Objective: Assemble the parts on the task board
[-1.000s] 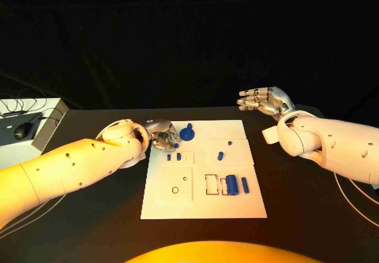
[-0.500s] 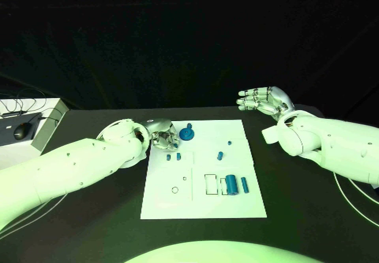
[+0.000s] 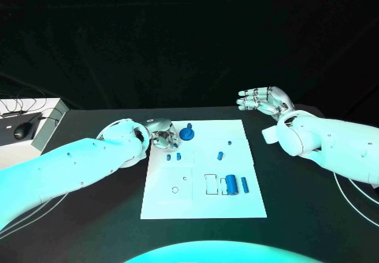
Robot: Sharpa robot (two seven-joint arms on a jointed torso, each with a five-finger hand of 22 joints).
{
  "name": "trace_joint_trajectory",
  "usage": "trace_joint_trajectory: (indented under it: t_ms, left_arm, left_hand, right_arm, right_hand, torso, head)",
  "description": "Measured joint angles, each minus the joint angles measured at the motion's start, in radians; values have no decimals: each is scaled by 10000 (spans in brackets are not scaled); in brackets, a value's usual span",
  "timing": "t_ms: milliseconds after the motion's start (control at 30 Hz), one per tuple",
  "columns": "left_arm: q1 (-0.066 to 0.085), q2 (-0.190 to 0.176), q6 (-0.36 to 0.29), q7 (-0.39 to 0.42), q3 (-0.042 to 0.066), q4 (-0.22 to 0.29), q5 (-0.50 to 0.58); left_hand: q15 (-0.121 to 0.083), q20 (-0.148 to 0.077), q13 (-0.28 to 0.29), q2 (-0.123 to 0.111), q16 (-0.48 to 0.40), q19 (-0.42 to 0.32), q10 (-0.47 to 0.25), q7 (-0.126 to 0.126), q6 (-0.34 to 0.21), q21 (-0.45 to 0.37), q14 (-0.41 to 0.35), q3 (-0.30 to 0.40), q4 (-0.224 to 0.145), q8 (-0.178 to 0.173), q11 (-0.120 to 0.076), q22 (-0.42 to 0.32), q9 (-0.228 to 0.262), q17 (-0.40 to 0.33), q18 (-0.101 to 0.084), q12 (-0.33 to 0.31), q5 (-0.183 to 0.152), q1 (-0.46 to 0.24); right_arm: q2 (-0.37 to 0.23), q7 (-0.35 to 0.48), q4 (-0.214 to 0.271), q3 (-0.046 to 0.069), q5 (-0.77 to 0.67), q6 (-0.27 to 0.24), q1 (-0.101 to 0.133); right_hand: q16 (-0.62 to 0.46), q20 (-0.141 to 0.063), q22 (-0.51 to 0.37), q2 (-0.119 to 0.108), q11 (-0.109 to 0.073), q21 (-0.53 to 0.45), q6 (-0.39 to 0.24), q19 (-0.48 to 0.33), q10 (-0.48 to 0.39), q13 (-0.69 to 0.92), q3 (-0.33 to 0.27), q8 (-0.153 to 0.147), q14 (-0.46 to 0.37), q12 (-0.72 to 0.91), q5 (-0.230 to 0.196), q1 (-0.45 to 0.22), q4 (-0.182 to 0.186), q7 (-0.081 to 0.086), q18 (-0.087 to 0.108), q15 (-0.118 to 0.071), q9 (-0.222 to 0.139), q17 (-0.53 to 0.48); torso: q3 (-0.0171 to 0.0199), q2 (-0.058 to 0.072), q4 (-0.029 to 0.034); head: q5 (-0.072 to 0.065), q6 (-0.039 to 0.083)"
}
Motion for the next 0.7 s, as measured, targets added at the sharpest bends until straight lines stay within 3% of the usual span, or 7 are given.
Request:
trace_joint_trajectory:
  t_ms: [700]
  left_arm:
    - [7, 7, 10, -3, 6, -25, 39]
  left_hand:
    - [1, 1, -6, 38, -85, -1, -30, 40, 98, 0, 0, -10, -126, -1, 32, 0, -7, 87, 0, 1, 0, 38]
  right_arm:
    - [10, -1, -5, 0, -1, 0, 0]
  right_hand:
    - [0, 0, 0, 0, 0, 0, 0, 0, 0, 0, 0, 0, 0, 0, 0, 0, 0, -1, 0, 0, 0, -9]
  torso:
    - [-3, -2, 1]
  head:
    - [-3, -22]
